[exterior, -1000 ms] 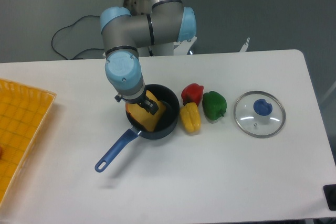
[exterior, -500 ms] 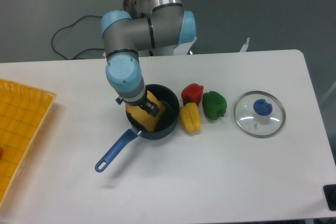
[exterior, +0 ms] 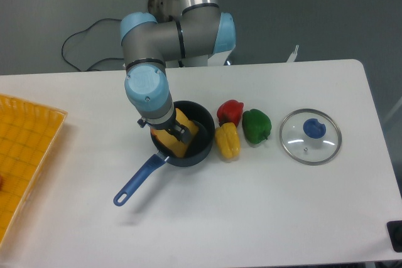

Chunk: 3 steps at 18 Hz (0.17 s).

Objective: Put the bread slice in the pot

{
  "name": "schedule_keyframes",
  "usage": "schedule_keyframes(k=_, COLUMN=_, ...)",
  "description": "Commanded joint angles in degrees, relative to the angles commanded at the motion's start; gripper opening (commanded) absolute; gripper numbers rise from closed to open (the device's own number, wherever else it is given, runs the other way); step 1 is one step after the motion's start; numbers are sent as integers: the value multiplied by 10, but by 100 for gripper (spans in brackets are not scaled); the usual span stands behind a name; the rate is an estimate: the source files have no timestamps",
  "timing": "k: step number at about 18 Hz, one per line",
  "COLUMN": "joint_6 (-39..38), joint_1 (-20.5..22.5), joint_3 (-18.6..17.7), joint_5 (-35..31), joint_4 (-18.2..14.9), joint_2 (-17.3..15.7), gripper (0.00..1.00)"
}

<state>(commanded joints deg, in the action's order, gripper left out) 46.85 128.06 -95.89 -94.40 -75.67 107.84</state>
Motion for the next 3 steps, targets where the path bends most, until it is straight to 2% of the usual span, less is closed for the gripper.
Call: schedule_keyframes(k=3, joint_6=-2, joint_1=-3, joint_3=-13, joint_5=0, joint_4=1, joint_2=0, gripper=100)
